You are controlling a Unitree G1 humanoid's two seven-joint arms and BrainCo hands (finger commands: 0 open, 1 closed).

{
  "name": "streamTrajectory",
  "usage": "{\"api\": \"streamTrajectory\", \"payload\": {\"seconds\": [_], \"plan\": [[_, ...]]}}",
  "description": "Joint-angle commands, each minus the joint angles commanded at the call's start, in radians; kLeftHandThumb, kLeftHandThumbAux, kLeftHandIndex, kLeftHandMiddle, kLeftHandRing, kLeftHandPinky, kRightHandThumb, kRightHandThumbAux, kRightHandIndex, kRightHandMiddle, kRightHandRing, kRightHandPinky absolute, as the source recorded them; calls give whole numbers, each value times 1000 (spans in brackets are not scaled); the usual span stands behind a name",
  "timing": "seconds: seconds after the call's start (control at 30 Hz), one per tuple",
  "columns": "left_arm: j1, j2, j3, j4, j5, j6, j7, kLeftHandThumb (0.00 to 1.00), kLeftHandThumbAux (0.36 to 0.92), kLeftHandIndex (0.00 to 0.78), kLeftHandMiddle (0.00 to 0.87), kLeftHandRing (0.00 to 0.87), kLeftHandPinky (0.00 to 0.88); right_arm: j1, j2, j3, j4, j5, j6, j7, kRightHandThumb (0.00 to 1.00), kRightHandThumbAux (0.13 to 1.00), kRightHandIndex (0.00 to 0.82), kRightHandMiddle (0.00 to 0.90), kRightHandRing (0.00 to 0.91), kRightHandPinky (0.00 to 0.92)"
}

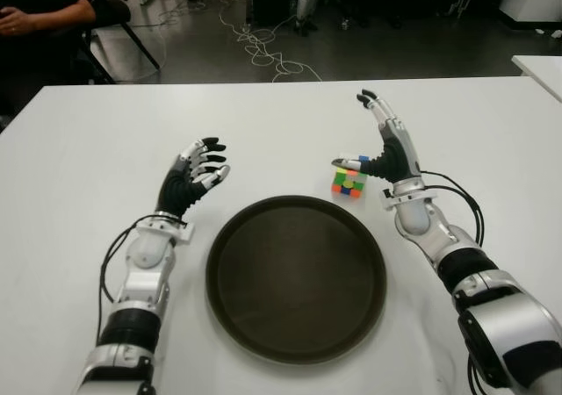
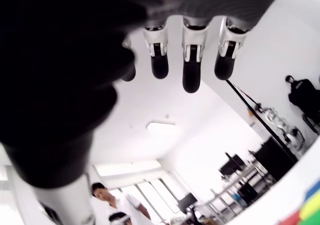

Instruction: Pick up the Rubik's Cube and put it in the plate

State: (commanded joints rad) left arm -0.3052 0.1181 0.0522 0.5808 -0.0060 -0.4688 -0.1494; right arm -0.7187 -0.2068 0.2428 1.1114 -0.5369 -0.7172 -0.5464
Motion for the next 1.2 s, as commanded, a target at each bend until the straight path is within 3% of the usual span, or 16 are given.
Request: {"api": "streamTrajectory", "payload": {"seconds": [0.57, 1.2], "plan": [[7, 1, -3, -17, 5, 8, 4, 81, 649, 202, 273, 279, 279, -32, -16, 39, -18, 0, 273, 213, 0, 838, 103, 134, 172, 222], [13, -3, -3, -35, 4, 25, 7, 114, 630, 200, 275, 290, 297, -14, -36, 86, -108, -12, 381, 321, 0, 798, 96, 135, 155, 169]]}}
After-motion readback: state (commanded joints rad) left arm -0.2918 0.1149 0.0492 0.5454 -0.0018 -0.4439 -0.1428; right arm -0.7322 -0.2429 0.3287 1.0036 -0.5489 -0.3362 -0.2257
